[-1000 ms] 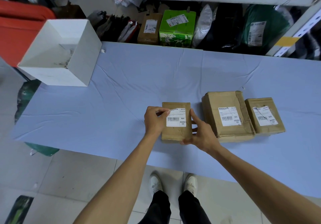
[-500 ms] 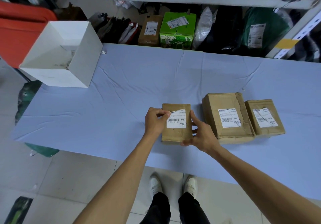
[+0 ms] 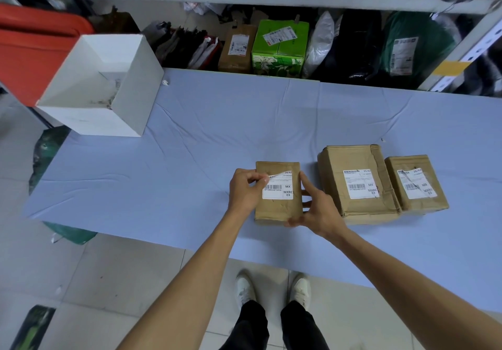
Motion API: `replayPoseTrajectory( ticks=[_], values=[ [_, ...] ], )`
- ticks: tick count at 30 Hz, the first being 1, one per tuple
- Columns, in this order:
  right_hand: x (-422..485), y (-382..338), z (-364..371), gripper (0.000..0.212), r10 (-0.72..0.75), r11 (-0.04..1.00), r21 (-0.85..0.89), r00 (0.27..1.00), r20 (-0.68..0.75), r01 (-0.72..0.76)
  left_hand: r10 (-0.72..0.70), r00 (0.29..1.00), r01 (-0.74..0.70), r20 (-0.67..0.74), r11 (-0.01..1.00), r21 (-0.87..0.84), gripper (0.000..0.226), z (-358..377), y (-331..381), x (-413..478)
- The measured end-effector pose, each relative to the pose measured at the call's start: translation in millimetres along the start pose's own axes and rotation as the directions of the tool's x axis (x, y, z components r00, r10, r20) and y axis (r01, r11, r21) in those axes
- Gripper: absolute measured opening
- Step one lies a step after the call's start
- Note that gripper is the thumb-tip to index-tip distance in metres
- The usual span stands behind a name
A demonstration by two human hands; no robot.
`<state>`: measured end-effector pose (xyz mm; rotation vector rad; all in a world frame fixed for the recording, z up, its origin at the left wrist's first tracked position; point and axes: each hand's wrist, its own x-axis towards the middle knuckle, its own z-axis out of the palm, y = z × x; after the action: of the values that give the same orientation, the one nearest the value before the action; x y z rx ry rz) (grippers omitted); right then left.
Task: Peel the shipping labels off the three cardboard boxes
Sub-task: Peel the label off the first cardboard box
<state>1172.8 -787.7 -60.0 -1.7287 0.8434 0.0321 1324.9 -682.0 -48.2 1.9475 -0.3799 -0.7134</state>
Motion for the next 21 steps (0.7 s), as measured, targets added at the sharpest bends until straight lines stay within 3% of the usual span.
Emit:
replayPoseTrajectory(
  ticks=[21],
  values=[
    [-0.2,-4.8,-1.1,0.128,0.015,0.997,-0.074,1.0,0.006,-0.014,-0.004,0.999,0.003,-0.035,1.0,-0.017,0.008,7.4,0.3,-2.2]
  ],
)
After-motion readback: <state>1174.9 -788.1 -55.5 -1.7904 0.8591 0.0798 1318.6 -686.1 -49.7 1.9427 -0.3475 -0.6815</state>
